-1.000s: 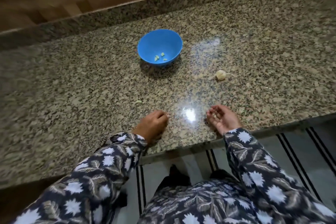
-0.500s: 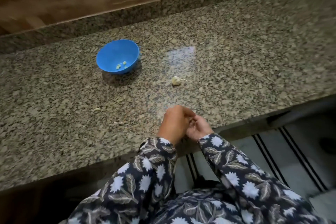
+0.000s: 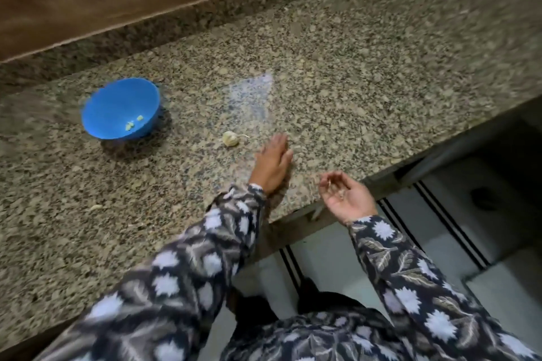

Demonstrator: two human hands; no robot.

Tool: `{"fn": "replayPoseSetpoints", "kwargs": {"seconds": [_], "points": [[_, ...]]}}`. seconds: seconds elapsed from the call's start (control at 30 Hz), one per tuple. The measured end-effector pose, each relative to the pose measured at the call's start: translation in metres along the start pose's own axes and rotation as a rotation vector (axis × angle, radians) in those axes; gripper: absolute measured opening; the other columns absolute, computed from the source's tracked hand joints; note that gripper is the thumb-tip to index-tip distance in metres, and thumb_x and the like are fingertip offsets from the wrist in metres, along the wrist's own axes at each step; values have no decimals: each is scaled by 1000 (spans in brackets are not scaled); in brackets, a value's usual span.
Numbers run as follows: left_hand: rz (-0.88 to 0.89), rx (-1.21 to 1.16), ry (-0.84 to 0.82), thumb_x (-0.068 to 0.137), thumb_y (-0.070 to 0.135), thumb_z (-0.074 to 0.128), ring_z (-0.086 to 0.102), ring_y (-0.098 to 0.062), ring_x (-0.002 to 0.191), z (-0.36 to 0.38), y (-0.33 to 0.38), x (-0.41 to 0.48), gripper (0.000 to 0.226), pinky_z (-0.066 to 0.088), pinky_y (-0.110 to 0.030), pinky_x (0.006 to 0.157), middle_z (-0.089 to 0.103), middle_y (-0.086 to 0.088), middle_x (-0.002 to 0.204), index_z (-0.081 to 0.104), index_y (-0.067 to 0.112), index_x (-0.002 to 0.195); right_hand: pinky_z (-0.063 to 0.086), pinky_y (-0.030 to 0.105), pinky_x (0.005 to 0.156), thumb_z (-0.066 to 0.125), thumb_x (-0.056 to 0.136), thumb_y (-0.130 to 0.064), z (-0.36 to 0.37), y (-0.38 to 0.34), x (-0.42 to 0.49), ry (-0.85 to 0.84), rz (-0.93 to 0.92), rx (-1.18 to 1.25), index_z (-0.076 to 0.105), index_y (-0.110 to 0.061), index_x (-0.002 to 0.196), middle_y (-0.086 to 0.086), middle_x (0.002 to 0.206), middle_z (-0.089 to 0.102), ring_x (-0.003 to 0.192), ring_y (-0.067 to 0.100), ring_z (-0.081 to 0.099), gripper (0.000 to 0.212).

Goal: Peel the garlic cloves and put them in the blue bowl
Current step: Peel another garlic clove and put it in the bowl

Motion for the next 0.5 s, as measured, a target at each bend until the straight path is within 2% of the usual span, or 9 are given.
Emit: {"fn": "replayPoseSetpoints", "kwargs": {"seconds": [0.03, 0.1, 0.2, 0.27, 0.4, 0.5], "points": [[47, 129, -56, 102, 33, 28, 11, -18, 145, 11, 3, 10, 51, 5, -31, 116, 15, -5, 156, 20, 14, 148, 53, 26, 44, 40, 96, -10, -2, -9, -1, 2, -21, -2, 48, -5, 68, 7, 71, 48, 67, 18, 50, 30], [178, 256, -109, 101, 40, 21, 8, -18, 145, 24, 9, 21, 53, 2, -32, 116, 13, -4, 156, 19, 16, 149, 53, 26, 45, 40, 96, -10, -4, -22, 0, 5, -42, 11, 48, -5, 67, 7, 70, 49, 67, 18, 51, 30], [369, 261, -213, 99, 42, 20, 12, -19, 144, 27, 13, 5, 52, 4, -34, 117, 20, -2, 155, 30, 20, 145, 54, 25, 47, 40, 96, -11, -4, -28, 3, -10, -39, 16, 49, -6, 67, 8, 63, 53, 66, 18, 52, 30], [453, 235, -294, 100, 39, 23, 18, -18, 142, 26, 8, -23, 50, 4, -31, 116, 28, -4, 152, 37, 16, 142, 54, 26, 48, 42, 96, -12, 0, -23, 6, -17, -12, -15, 49, -5, 68, 8, 54, 56, 66, 17, 53, 30], [449, 132, -304, 97, 49, 18, 31, -12, 135, 4, -25, -81, 64, 7, -15, 114, 44, -7, 142, 48, 6, 135, 55, 26, 51, 43, 95, -13, 9, 4, 14, -41, 84, -105, 51, -4, 70, 8, 53, 58, 66, 17, 55, 27], [377, 162, -246, 100, 40, 25, 37, -12, 132, -23, -60, -120, 54, 15, -16, 114, 50, -7, 138, 53, 6, 131, 56, 26, 54, 44, 95, -15, 14, 33, 18, -55, 185, -225, 52, -4, 70, 8, 57, 59, 64, 17, 56, 28]]}}
Point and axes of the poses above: each hand's wrist, its own x-axis towards the middle knuckle, its own z-axis out of the palm, y = z × x, the point moved 4 cm from there along x, towards the middle knuckle
